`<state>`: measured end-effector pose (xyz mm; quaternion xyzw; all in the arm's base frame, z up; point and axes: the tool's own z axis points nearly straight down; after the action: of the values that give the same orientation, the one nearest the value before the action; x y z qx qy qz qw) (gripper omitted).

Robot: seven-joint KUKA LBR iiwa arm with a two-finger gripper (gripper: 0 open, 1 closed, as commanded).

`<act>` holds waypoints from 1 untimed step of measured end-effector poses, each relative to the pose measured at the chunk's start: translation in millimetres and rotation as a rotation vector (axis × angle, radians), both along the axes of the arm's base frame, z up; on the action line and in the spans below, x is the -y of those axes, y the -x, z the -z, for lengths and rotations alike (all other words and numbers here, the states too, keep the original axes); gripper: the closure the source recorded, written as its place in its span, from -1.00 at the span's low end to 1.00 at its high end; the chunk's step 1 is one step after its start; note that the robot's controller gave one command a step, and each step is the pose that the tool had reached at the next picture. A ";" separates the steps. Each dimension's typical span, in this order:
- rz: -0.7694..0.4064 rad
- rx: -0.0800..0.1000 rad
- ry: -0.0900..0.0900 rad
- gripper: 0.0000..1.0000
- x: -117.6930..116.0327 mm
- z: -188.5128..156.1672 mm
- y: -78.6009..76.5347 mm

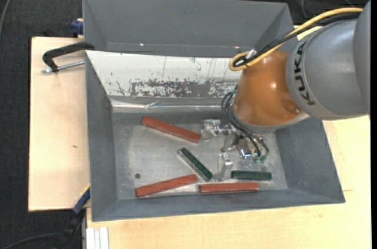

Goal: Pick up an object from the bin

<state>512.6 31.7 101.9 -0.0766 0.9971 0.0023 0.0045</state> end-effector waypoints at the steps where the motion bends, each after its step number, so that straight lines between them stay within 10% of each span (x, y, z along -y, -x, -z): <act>1: -0.130 0.004 0.000 -1.00 -106.1 -0.1 -90.1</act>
Offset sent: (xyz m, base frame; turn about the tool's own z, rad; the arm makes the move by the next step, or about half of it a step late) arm 0.0873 0.1000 -0.0019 -0.1231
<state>602.7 137.9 102.0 -0.1411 0.9900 0.0027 0.0063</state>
